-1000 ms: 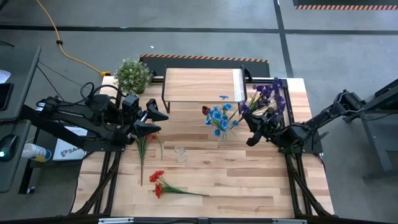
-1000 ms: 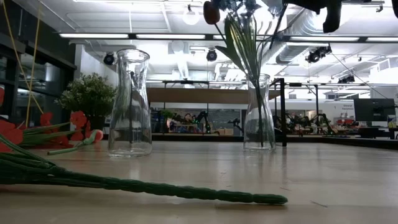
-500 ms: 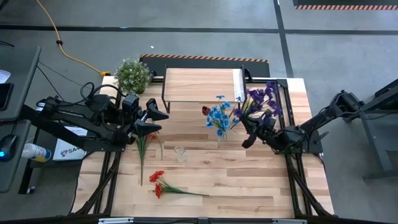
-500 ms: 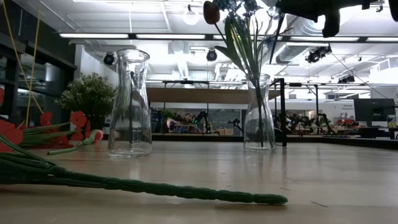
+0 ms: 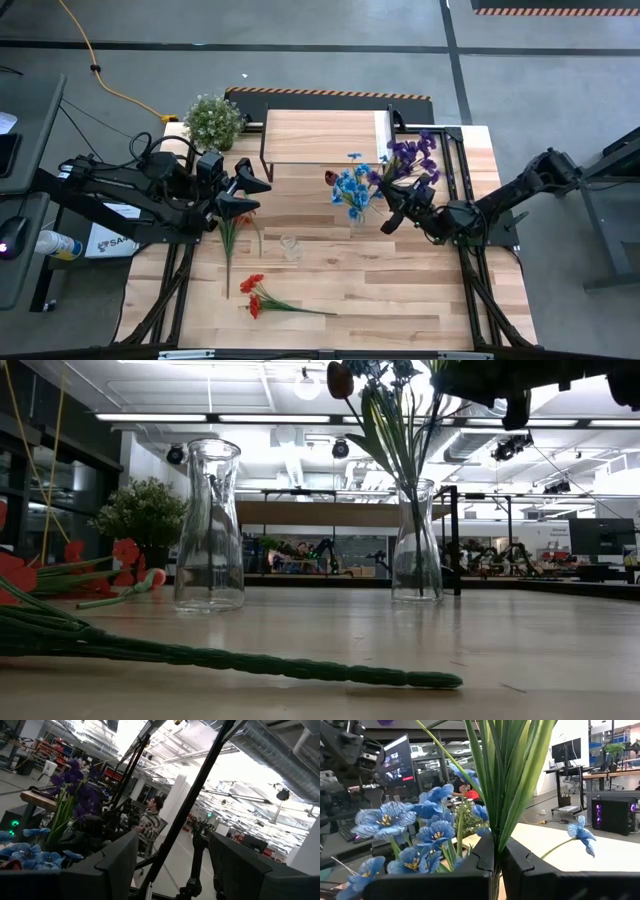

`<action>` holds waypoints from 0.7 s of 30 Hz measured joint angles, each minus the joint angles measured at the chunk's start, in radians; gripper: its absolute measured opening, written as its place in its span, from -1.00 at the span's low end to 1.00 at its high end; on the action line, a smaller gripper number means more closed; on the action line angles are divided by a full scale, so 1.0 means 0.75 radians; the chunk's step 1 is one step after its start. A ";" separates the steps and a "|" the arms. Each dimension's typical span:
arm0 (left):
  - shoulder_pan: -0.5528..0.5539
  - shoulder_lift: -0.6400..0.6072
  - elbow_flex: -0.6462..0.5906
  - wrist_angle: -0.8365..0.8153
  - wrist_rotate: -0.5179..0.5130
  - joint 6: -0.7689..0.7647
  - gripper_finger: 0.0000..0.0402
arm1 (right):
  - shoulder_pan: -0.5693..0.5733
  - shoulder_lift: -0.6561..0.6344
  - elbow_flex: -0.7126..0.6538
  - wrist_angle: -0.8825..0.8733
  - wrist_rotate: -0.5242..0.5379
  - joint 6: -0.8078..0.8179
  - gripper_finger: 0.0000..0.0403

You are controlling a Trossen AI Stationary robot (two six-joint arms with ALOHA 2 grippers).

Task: Pick and place flowers into a vace then onto a shelf
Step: Put the purple flower into the right transparent vase

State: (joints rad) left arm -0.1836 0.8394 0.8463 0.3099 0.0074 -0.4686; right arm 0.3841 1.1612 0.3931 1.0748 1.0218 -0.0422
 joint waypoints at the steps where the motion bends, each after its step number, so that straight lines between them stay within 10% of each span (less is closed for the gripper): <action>1: 0.000 0.000 0.000 0.000 0.000 0.000 0.38 | -0.001 0.005 0.000 0.000 0.000 0.000 -0.99; 21: 0.000 0.000 0.000 0.000 -0.001 0.035 0.38 | 0.000 0.007 0.000 -0.222 0.047 0.156 -0.98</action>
State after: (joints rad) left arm -0.1833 0.8394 0.8463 0.3101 0.0067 -0.4423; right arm 0.3840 1.1667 0.3931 0.9081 1.0571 0.0750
